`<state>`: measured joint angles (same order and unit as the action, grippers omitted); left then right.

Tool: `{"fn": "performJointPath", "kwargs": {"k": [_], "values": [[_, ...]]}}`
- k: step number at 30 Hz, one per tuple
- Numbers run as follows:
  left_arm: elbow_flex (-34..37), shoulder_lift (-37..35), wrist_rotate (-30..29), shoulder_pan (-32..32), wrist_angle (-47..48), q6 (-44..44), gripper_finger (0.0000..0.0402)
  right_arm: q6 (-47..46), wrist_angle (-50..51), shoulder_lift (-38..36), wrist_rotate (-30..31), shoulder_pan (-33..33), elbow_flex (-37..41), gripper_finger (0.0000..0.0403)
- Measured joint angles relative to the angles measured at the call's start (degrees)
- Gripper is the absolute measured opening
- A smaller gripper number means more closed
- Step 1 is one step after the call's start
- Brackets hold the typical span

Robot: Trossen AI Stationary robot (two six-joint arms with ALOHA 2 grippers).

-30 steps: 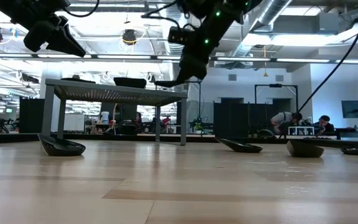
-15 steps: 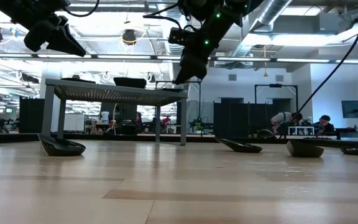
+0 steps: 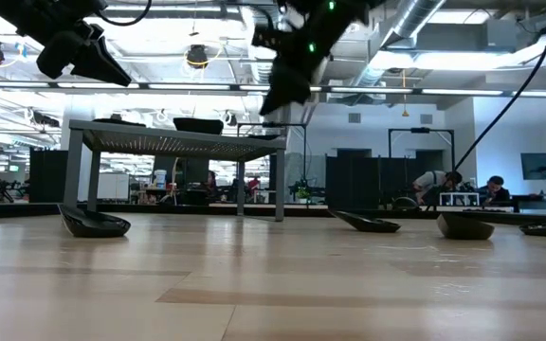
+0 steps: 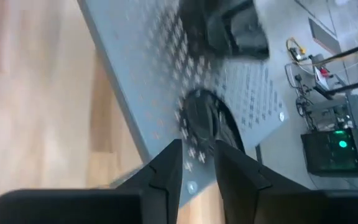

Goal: Pick & Place Mini shaped plates
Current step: Stack the black drop-shaped plate on top of the black drop-shaped plate on the shelf

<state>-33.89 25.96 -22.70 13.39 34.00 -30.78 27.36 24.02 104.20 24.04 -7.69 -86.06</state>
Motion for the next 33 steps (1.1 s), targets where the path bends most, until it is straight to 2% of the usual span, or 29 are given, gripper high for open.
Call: {"fn": "performJointPath", "kwargs": {"k": [7, 11, 15, 20, 25, 27, 30, 33], "values": [[0.0, 0.0, 0.0, 0.0, 0.1, 0.2, 0.0066, -8.4, 14.4, -0.1, -0.1, 8.0, -8.6, 0.0087], [0.0, 0.0, 0.0, 0.0, 0.2, 0.2, 0.0066, -12.5, 19.2, -0.2, -2.8, 13.3, -9.7, 0.0087], [0.0, 0.0, 0.0, 0.0, 0.2, 0.2, 0.0066, -15.0, 17.5, 1.6, -9.4, 17.9, -9.1, 0.0093], [0.0, 0.0, 0.0, 0.0, 0.0, 0.2, 0.0066, -15.4, 9.4, 7.8, -11.5, 22.0, -8.9, 0.0114], [0.0, 0.0, 0.0, 0.0, 0.0, 0.2, 0.0066, -14.2, -0.2, 15.8, -10.5, 22.8, -9.0, 0.0142], [0.0, 0.0, 0.0, 0.0, 0.0, 0.2, 0.0066, -11.1, 1.0, 17.7, -9.8, 22.6, -10.1, 0.0150], [0.0, 0.0, 0.0, 0.0, 0.0, 0.2, 0.0066, -7.3, 4.5, 19.0, -5.2, 22.3, -11.7, 0.0159], [0.0, 0.0, 0.0, 0.0, 0.0, 0.3, 0.0066, -7.8, 7.6, 18.7, -2.2, 21.7, -12.3, 0.0164]]}}
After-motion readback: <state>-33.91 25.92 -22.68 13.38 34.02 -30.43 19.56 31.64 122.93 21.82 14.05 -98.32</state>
